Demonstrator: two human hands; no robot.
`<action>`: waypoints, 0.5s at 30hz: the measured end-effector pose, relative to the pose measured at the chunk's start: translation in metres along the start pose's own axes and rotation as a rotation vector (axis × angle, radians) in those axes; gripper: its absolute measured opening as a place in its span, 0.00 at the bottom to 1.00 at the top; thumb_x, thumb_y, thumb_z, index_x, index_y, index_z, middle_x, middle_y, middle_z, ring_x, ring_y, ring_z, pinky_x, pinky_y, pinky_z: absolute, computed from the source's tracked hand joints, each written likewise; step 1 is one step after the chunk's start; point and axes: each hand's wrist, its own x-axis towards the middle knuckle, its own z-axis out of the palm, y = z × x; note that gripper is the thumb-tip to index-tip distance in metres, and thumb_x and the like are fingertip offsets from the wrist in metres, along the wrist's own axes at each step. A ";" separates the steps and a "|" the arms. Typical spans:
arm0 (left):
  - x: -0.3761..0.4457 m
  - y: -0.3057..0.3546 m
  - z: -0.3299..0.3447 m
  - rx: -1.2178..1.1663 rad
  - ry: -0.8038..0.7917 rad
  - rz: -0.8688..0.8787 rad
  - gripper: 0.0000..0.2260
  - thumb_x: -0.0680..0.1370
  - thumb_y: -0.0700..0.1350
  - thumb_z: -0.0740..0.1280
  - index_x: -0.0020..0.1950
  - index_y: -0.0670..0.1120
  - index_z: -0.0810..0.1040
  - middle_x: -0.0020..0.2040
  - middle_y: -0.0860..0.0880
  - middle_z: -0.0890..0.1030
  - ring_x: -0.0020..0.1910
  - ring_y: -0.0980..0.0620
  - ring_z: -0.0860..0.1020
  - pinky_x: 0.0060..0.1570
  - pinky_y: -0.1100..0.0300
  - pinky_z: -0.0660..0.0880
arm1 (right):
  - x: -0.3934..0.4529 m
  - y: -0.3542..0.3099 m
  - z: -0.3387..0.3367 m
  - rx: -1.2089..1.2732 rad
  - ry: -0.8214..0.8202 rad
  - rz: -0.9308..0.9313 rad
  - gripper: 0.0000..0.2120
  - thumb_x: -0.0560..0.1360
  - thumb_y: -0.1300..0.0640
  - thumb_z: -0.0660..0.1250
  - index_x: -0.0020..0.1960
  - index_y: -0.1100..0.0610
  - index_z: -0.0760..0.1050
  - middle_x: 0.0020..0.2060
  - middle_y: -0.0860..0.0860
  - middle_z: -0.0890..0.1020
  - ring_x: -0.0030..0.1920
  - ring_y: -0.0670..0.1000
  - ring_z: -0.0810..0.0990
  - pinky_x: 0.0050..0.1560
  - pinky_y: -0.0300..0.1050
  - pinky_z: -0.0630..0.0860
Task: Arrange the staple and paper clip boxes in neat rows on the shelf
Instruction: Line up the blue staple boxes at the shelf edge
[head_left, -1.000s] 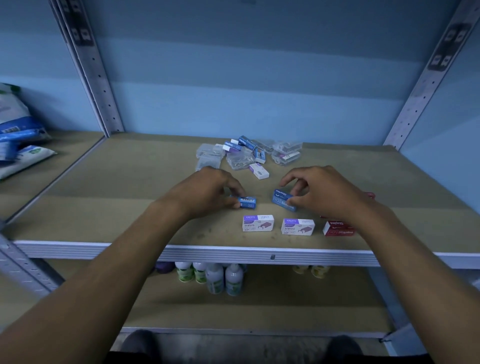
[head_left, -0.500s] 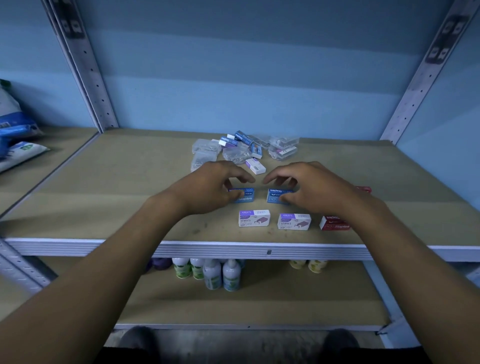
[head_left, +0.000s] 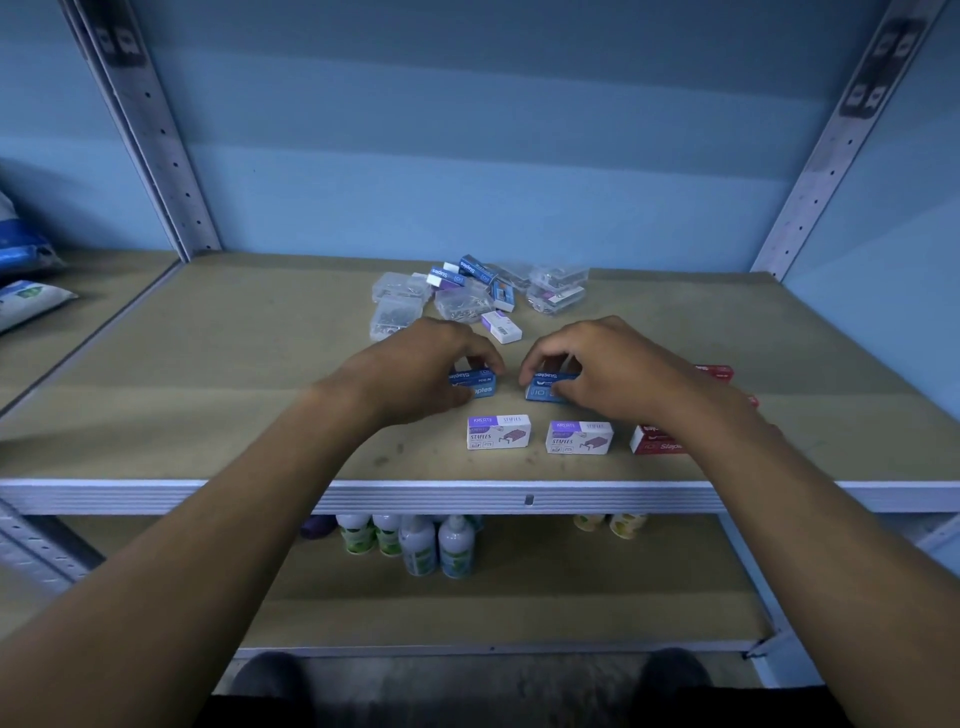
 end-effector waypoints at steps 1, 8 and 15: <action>0.000 0.000 0.000 0.002 0.003 0.000 0.16 0.74 0.40 0.71 0.58 0.55 0.81 0.53 0.53 0.81 0.47 0.55 0.77 0.51 0.59 0.76 | 0.000 0.001 0.000 0.002 -0.002 0.002 0.20 0.73 0.66 0.69 0.49 0.40 0.83 0.49 0.43 0.83 0.47 0.42 0.79 0.47 0.41 0.78; 0.003 0.009 -0.006 0.005 0.057 0.009 0.15 0.75 0.39 0.71 0.57 0.55 0.82 0.49 0.57 0.80 0.42 0.58 0.76 0.44 0.70 0.71 | -0.004 0.004 -0.011 0.042 0.096 -0.022 0.20 0.73 0.65 0.70 0.51 0.40 0.83 0.48 0.43 0.84 0.48 0.42 0.81 0.51 0.43 0.79; 0.020 0.042 -0.022 -0.007 0.176 0.071 0.14 0.74 0.41 0.72 0.57 0.56 0.82 0.51 0.57 0.82 0.41 0.60 0.79 0.42 0.74 0.72 | -0.046 0.017 -0.061 0.078 0.251 0.036 0.18 0.73 0.64 0.72 0.51 0.40 0.84 0.48 0.40 0.84 0.46 0.39 0.81 0.43 0.27 0.74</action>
